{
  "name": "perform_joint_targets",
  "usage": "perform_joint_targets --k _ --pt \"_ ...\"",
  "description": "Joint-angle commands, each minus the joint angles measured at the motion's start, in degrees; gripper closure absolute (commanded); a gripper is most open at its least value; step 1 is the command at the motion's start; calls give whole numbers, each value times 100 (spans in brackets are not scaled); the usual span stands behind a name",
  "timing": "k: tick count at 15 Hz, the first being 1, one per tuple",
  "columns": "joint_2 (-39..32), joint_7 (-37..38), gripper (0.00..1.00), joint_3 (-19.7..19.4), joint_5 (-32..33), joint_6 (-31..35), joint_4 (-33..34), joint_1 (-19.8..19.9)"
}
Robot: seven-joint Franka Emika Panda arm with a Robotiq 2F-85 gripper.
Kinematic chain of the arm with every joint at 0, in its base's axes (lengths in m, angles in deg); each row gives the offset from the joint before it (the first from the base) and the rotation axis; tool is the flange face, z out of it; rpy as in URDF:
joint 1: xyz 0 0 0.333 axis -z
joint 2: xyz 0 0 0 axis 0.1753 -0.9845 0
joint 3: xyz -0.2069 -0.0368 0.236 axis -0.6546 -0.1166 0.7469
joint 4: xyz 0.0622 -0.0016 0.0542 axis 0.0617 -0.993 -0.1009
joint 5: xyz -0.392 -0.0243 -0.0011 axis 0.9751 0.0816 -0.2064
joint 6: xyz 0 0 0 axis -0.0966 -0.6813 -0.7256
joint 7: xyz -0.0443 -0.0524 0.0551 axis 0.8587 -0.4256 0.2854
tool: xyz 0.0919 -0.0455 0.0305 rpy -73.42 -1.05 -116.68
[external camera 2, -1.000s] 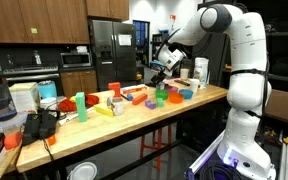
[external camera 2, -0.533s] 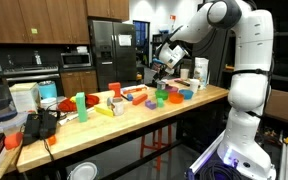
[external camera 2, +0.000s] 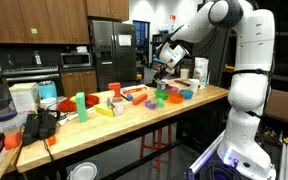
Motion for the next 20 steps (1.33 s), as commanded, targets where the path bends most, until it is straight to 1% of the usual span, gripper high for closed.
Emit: perform_joint_targets --k 1,3,4,6,11,12,13,14,18,20 --pt "2 19 0 83 34 -3 3 89" --pt "2 19 0 83 34 -2 2 89" --pt "31 -232 0 71 -238 143 -175 1" --pt "73 -526 0 140 -637 274 -483 3" --pt "242 -1574 0 283 -2305 871 -1343 39" --pt "-18 -1275 0 249 -1846 601 -1012 51" --pt "-12 -1457 0 260 -2087 707 -1134 50" --pt "-4 -1522 0 261 -2177 754 -1201 50" --pt "28 -1530 0 265 -2197 771 -1228 51" --pt "-12 -1427 0 194 -2013 660 -1198 26"
